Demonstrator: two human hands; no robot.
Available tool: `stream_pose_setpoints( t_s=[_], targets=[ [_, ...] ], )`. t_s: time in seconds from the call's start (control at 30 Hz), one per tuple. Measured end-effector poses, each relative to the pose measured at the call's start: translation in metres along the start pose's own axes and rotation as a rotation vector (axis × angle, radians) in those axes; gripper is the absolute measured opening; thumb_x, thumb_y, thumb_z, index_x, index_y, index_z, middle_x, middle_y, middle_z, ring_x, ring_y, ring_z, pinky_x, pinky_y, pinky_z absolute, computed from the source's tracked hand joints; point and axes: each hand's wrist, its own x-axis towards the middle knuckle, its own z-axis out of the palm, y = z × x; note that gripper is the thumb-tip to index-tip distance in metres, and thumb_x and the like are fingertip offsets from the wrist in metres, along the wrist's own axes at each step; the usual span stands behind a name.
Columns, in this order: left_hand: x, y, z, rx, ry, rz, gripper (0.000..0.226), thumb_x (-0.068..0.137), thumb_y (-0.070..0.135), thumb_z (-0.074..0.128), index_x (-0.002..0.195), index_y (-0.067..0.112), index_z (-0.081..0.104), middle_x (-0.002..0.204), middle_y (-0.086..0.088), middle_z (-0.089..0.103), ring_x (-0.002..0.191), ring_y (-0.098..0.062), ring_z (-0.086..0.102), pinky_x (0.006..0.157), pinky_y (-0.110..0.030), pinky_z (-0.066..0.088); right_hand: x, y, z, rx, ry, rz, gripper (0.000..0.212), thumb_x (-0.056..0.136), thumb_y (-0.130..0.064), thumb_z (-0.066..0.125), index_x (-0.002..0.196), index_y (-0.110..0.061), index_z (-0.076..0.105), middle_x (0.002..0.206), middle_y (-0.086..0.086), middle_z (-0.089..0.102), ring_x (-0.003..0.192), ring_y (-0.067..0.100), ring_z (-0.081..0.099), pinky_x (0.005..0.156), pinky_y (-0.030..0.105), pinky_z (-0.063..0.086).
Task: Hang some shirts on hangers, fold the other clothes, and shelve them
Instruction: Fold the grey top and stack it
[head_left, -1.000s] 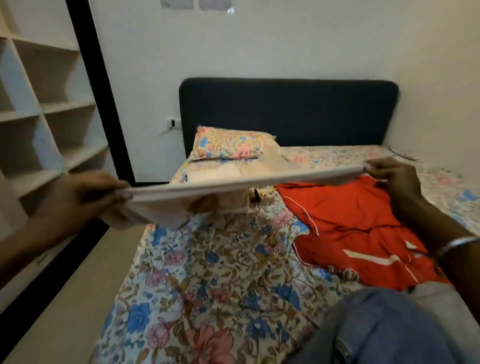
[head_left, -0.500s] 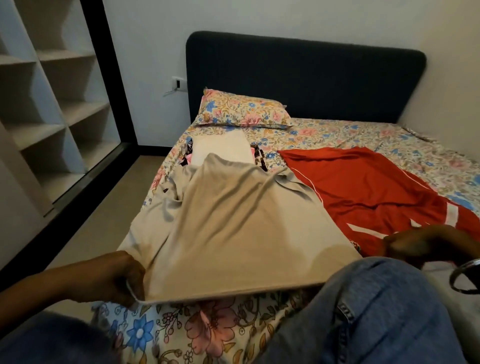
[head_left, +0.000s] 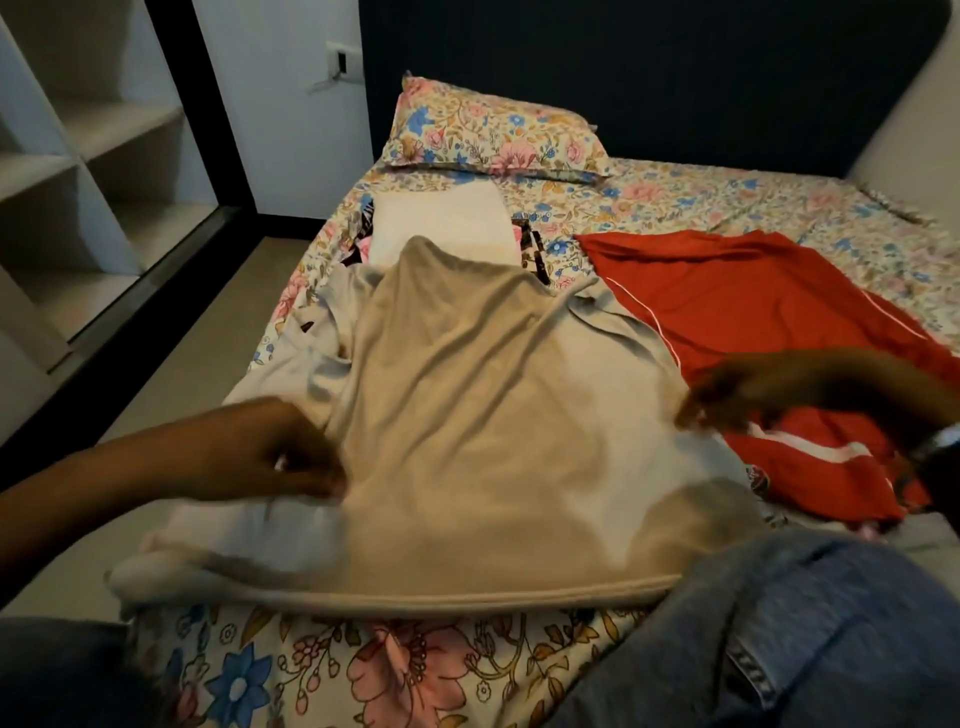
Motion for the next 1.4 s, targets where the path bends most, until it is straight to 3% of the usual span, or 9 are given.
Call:
stream_pose_setpoints(
  t_s=[0.1,0.17,0.27,0.43,0.7,0.97,1.13,1.27,1.4],
  targets=[
    [0.073,0.015,-0.012,0.066,0.470,0.075,0.011,0.088,0.039,0.074,0.095,0.033,0.079,0.080,0.022,0.072,0.072,0.001,0.067,0.063,-0.013,0.047,0.060,-0.039,-0.015,0.022,0.502,-0.096,0.015,0.083,-0.032,0.080,0.096,-0.025,0.076,0.099,0.006,0.074,0.081,0.022,0.068,0.070,0.039,0.056],
    [0.122,0.012,-0.018,0.029,0.648,0.014,0.011,0.089,0.029,0.076,0.100,0.032,0.078,0.084,0.022,0.069,0.075,0.001,0.065,0.067,-0.018,0.050,0.099,-0.054,-0.021,-0.043,0.769,-0.102,0.018,0.076,-0.034,0.085,0.090,-0.027,0.074,0.103,0.005,0.074,0.089,0.025,0.068,0.072,0.034,0.051],
    [0.180,-0.011,-0.029,0.005,0.760,-0.084,0.023,0.094,0.021,0.071,0.117,0.026,0.073,0.116,0.006,0.069,0.101,-0.008,0.063,0.091,-0.027,0.051,0.138,-0.056,-0.025,-0.078,1.041,-0.040,0.030,0.074,-0.038,0.081,0.100,-0.025,0.071,0.104,0.004,0.070,0.099,0.027,0.065,0.073,0.032,0.048],
    [0.223,-0.075,-0.052,0.114,0.710,-0.214,0.043,0.099,0.010,0.059,0.141,0.020,0.055,0.154,-0.003,0.047,0.142,-0.024,0.041,0.115,-0.033,0.031,0.191,-0.048,-0.028,-0.016,1.189,-0.040,0.046,0.072,-0.038,0.080,0.111,-0.019,0.065,0.110,0.007,0.065,0.102,0.029,0.063,0.075,0.035,0.049],
    [0.273,-0.108,-0.088,0.230,0.612,-0.207,0.047,0.100,0.007,0.055,0.144,0.021,0.052,0.145,-0.006,0.053,0.133,-0.027,0.047,0.110,-0.044,0.040,0.229,-0.031,-0.056,-0.210,1.157,0.004,0.022,0.084,-0.032,0.066,0.101,-0.020,0.067,0.102,0.008,0.071,0.096,0.032,0.066,0.074,0.035,0.049],
    [0.272,-0.133,-0.138,0.227,0.621,-0.211,0.011,0.098,0.020,0.064,0.102,0.017,0.074,0.103,-0.006,0.073,0.091,-0.022,0.061,0.081,-0.035,0.046,0.204,0.052,-0.110,0.500,1.214,0.161,0.022,0.072,-0.026,0.071,0.071,-0.004,0.069,0.065,0.011,0.064,0.067,0.030,0.061,0.063,0.039,0.049],
    [0.273,-0.137,-0.141,0.193,0.549,-0.185,0.013,0.098,0.023,0.064,0.101,0.017,0.075,0.090,0.003,0.068,0.087,-0.018,0.060,0.081,-0.034,0.046,0.223,0.051,-0.098,0.512,1.215,0.004,0.023,0.076,-0.026,0.060,0.096,-0.019,0.070,0.091,0.002,0.071,0.084,0.024,0.067,0.072,0.036,0.054],
    [0.275,-0.132,-0.138,0.209,0.533,-0.160,0.012,0.098,0.023,0.064,0.102,0.016,0.074,0.090,0.001,0.068,0.085,-0.019,0.061,0.079,-0.031,0.042,0.234,0.021,-0.092,0.002,0.925,-0.215,0.055,0.089,-0.039,0.067,0.141,-0.027,0.051,0.136,0.000,0.059,0.117,0.023,0.059,0.092,0.043,0.052],
    [0.266,-0.123,-0.146,0.254,0.557,-0.141,0.013,0.099,0.024,0.063,0.104,0.018,0.073,0.094,0.000,0.066,0.088,-0.022,0.059,0.080,-0.033,0.042,0.236,0.020,-0.101,-0.367,0.813,-0.077,0.047,0.092,-0.032,0.063,0.138,-0.025,0.056,0.131,0.009,0.062,0.120,0.034,0.057,0.098,0.049,0.047]
  ],
)
